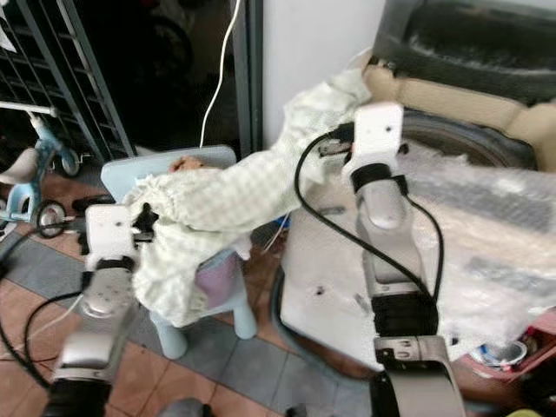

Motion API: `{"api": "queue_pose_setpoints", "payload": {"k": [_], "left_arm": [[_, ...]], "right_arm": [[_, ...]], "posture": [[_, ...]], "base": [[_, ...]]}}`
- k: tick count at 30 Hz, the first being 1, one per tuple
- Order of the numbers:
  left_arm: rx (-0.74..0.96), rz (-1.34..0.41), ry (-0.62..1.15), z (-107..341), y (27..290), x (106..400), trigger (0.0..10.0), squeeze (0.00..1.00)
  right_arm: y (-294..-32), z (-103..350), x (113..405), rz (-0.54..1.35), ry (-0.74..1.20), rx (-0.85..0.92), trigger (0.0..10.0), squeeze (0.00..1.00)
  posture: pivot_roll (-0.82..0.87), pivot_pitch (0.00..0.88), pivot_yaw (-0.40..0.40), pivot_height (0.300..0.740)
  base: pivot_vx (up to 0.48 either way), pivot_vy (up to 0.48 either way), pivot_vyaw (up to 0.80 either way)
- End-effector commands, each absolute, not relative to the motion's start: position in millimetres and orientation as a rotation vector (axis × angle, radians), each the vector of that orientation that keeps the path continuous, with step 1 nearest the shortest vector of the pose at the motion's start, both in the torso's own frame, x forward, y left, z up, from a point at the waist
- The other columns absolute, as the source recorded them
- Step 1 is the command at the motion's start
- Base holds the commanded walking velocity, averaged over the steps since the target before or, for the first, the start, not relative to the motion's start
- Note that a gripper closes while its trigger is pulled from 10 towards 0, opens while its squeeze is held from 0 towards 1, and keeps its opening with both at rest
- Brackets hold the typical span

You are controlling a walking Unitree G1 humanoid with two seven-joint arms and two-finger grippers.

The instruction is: Clothes washing

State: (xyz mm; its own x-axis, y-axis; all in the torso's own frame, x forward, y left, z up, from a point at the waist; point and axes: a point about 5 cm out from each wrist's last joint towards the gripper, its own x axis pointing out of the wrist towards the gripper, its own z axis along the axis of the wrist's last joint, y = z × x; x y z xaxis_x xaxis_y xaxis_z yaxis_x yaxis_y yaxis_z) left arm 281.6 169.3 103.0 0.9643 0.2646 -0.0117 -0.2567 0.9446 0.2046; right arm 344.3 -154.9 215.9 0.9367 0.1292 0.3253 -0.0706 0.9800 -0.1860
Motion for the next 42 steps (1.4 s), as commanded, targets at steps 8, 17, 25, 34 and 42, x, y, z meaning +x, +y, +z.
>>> {"api": "queue_pose_setpoints", "payload": {"k": [8,17,25,34,42], "left_arm": [[0.194,0.255,0.034,104.9,165.0,283.5,10.0,0.0],[0.19,0.263,-0.025,127.1,173.1,287.2,10.0,0.0],[0.15,0.246,0.014,112.5,171.5,274.1,10.0,0.0],[0.136,0.22,0.025,109.3,168.4,273.6,10.0,0.0],[0.109,0.241,0.023,109.9,166.2,273.7,10.0,0.0]], "right_arm": [[-159.0,222.4,347.7,0.084,-0.359,-0.174,10.0,0.0],[-161.0,220.0,347.1,0.08,-0.342,-0.152,10.0,0.0],[-147.6,225.3,351.2,0.19,-0.35,-0.172,10.0,0.0],[-129.9,238.1,355.8,0.258,-0.398,-0.177,10.0,0.0],[-115.1,245.9,356.4,0.384,-0.437,-0.248,10.0,0.0]], "posture": [[0.0,0.0,0.014,0.74],[0.04,0.0,0.007,0.74],[0.02,0.0,0.005,0.74],[0.0,0.0,0.023,0.74],[0.01,0.0,0.014,0.74]], "base": [[0.0,-0.317,0.0],[0.0,-0.071,0.0],[0.0,0.0,0.0],[0.258,0.0,-0.65],[0.169,0.218,-0.25]]}}
